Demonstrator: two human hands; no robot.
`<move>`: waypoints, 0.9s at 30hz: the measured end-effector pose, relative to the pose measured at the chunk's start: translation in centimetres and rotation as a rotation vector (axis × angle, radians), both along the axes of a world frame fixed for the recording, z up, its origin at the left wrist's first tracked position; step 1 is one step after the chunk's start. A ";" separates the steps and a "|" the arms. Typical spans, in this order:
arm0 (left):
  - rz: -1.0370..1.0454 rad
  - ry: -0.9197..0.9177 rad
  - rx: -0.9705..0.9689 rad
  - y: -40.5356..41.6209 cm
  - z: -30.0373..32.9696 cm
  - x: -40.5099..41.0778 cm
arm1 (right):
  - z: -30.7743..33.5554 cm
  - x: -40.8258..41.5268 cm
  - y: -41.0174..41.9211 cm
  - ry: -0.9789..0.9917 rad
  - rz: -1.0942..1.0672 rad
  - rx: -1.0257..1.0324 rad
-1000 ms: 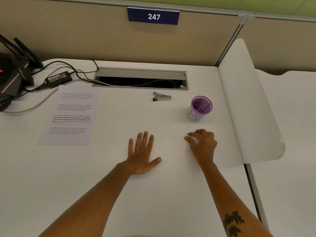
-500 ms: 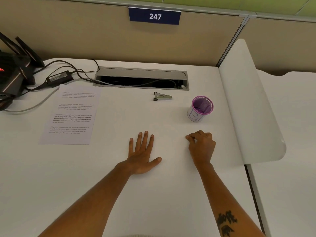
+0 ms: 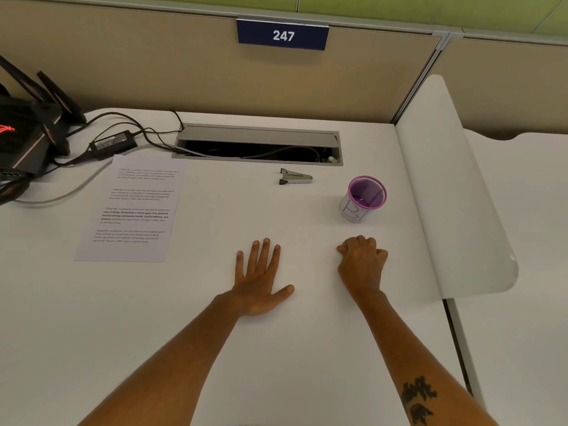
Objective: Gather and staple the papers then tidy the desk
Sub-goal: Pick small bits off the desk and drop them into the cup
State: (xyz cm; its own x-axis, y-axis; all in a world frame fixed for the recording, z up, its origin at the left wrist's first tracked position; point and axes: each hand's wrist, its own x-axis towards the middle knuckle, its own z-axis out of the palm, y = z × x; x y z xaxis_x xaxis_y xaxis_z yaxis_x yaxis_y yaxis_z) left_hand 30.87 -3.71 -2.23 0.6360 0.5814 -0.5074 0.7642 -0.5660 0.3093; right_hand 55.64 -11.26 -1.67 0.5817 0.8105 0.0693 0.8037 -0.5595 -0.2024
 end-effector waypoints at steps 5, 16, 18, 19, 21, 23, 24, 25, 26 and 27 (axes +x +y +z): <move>0.004 0.009 -0.001 0.0 0.1 0.1 | 2.8 1.9 0.7 0.191 -0.082 0.064; -0.001 0.003 -0.017 0.0 0.1 0.0 | 9.8 8.3 6.8 0.307 -0.110 0.249; -0.003 0.000 -0.011 0.0 0.2 0.0 | 10.0 8.6 6.9 0.278 -0.077 0.214; -0.002 -0.001 -0.009 0.0 0.2 0.0 | 10.1 8.6 6.9 0.269 -0.065 0.207; -0.001 -0.002 -0.014 0.0 0.1 0.1 | 10.4 8.6 6.9 0.258 -0.070 0.207; -0.001 -0.001 -0.016 0.1 0.1 0.0 | 10.7 8.3 6.9 0.245 -0.090 0.212; -0.003 0.002 -0.014 0.1 0.1 0.1 | 10.8 8.1 6.8 0.239 -0.094 0.212; -0.005 0.004 -0.013 0.1 0.0 0.0 | 10.9 8.0 6.8 0.232 -0.092 0.213; -0.006 0.005 -0.012 0.1 0.1 0.0 | 10.9 8.0 6.8 0.226 -0.086 0.218; -0.006 0.006 -0.011 0.1 0.1 0.0 | 10.9 8.0 6.8 0.224 -0.081 0.228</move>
State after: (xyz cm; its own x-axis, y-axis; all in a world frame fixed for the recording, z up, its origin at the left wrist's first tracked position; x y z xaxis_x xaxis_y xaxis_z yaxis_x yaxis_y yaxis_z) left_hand 30.90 -3.63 -2.16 0.6367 0.5717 -0.5175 0.7624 -0.5675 0.3110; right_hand 63.67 -4.50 9.26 0.6646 0.7395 0.1064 0.6799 -0.5396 -0.4965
